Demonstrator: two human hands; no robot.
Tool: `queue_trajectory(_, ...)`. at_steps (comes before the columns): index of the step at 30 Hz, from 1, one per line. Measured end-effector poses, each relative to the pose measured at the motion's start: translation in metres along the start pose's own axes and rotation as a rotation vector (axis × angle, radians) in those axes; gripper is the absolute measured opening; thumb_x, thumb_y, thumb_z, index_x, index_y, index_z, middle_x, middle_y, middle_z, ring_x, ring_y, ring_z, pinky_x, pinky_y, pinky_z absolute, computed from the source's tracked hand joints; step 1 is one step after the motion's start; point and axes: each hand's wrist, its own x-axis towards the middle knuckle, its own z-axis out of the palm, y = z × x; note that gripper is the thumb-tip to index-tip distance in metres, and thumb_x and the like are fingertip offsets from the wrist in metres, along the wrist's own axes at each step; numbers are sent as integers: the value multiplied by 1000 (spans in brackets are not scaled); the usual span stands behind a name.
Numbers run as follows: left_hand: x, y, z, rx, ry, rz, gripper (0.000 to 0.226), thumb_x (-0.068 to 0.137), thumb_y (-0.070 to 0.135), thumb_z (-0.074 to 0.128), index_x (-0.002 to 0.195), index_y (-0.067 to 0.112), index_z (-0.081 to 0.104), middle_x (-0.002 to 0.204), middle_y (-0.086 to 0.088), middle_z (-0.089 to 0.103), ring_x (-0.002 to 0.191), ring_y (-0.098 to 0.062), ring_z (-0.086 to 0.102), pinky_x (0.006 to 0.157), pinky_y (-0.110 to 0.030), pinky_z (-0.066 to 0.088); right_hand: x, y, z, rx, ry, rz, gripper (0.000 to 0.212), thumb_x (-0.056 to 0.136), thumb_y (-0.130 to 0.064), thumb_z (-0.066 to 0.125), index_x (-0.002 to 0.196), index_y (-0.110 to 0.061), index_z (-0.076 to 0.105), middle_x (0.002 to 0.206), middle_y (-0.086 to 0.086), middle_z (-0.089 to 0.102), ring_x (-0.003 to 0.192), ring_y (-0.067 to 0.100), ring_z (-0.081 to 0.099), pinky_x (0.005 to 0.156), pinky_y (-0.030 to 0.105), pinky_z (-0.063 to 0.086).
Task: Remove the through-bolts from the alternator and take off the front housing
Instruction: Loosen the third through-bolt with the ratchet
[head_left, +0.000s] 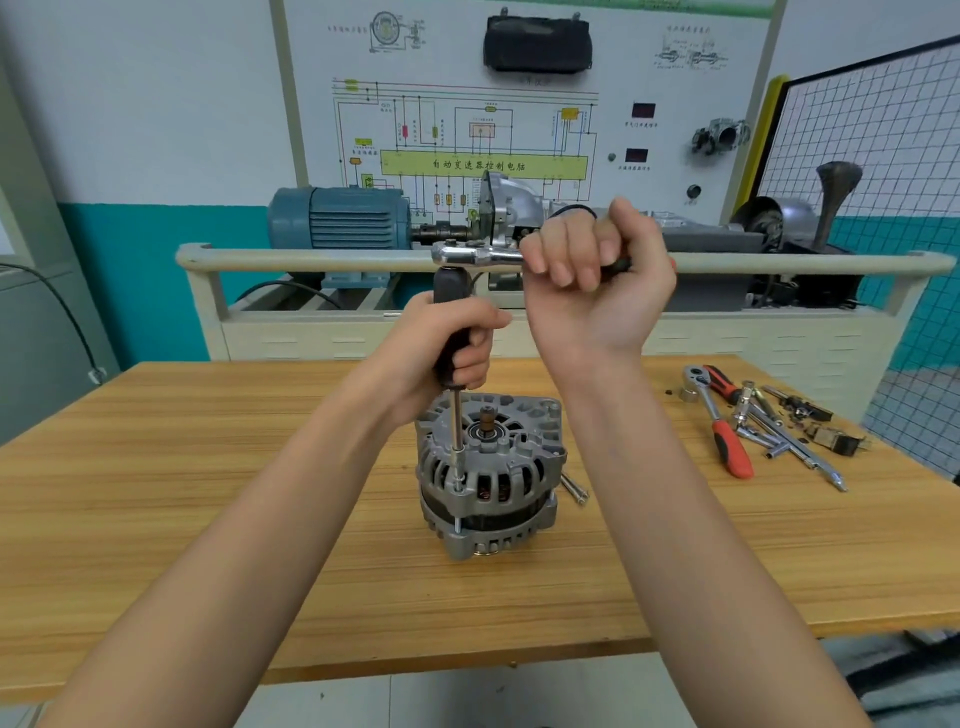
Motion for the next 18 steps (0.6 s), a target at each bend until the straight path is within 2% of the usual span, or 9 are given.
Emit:
queue_trajectory(3, 1, 8, -1, -60, -149, -10, 32, 75, 14, 55, 46, 16, 42, 38, 3, 31, 32, -11, 26, 41, -20, 26, 10, -3, -9, 247, 109, 139, 42, 84, -14, 42, 43, -15, 37, 36, -3, 27, 34, 12, 28, 40, 23, 28)
queue_trajectory(6, 4, 9, 4, -97, -147, -46, 42, 80, 14, 53, 41, 19, 39, 34, 7, 25, 28, -5, 18, 37, -17, 15, 11, 0, -9, 240, 140, 100, 42, 86, -13, 41, 44, -15, 37, 36, -4, 27, 34, 12, 27, 40, 22, 28)
queue_trajectory(10, 6, 5, 9, -71, 103, -32, 55, 89, 6, 48, 39, 22, 33, 35, 6, 21, 29, -7, 14, 36, -15, 13, -4, 9, 0, -25, 42, -83, 48, 95, -11, 35, 47, -16, 38, 39, -2, 30, 40, 14, 30, 47, 26, 34)
queue_trajectory(14, 7, 4, 20, -8, 372, 19, 44, 86, 0, 48, 49, 19, 34, 36, 7, 26, 32, -8, 18, 36, -13, 17, -24, 27, 14, -484, -151, -482, 34, 88, -2, 44, 59, -20, 44, 45, -2, 36, 44, 15, 35, 51, 33, 32)
queue_trajectory(16, 7, 3, 24, 54, 448, 48, 38, 87, -1, 46, 56, 17, 35, 36, 10, 32, 35, -7, 24, 37, -15, 20, -32, 33, 18, -671, -213, -629, 24, 86, -6, 45, 68, -23, 45, 55, -4, 42, 48, 16, 36, 50, 34, 30)
queue_trajectory(18, 7, 2, 25, 74, 464, 65, 37, 88, -1, 46, 58, 17, 35, 36, 11, 33, 36, -6, 25, 37, -17, 22, -34, 34, 19, -707, -220, -643, 22, 86, -8, 44, 70, -23, 44, 58, -3, 42, 49, 17, 34, 50, 36, 28)
